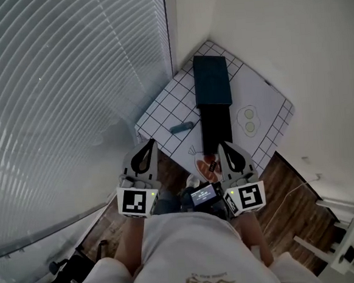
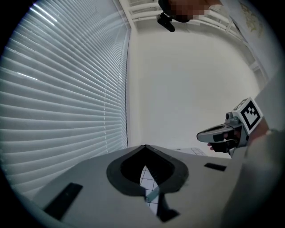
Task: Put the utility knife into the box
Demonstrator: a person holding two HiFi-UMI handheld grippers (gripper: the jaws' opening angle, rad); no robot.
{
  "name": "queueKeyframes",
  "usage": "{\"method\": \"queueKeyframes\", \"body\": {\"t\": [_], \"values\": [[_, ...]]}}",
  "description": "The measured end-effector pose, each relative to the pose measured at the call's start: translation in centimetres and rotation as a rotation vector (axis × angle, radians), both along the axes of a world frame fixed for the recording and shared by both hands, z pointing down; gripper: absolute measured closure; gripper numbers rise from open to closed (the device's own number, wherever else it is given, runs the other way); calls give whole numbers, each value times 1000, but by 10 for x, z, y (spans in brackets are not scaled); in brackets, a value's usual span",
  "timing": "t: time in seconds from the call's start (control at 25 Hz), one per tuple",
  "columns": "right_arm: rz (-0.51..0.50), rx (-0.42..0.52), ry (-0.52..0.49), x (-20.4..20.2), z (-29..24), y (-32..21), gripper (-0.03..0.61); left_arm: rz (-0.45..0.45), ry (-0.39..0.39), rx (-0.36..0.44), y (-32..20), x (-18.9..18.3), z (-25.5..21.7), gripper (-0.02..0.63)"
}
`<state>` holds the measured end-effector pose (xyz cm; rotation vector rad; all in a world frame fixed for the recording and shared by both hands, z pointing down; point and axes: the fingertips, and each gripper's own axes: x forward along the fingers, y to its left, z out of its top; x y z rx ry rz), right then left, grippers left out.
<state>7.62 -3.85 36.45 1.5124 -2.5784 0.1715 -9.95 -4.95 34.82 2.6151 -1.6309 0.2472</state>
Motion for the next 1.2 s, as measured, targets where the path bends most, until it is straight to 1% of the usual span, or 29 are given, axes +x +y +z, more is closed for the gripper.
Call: {"method": "queueKeyframes", "body": {"t": [0.08, 0.16, 0.2, 0.28, 0.44, 0.56, 0.68, 0.88, 1.04, 1.2], "values": [[-10, -6, -6, -2, 1, -7, 571, -13, -37, 14, -4, -2, 0, 607], [-10, -13, -1, -3, 3, -14, 571, -3, -79, 21, -7, -1, 0, 607], [-6, -18, 4, -3, 5, -17, 571, 6, -88, 23, -10, -1, 0, 607], [4, -30, 17, -3, 10, -25, 571, 17, -80, 18, -18, -2, 1, 607], [11, -44, 61, -13, 15, -43, 571, 25, -36, -29, -39, -9, 13, 607], [20, -55, 78, -17, 21, -53, 571, 48, -44, -39, -52, -12, 19, 607], [20, -82, 118, -22, 33, -61, 572, 68, -33, -57, -62, -15, 28, 607], [-14, -115, 167, -37, 53, -76, 572, 146, -20, -92, -72, -12, 47, 607], [-40, -145, 201, -47, 67, -82, 571, 178, -35, -131, -76, -10, 67, 607], [-58, -168, 238, -52, 88, -88, 571, 211, -22, -172, -81, -7, 89, 607]]}}
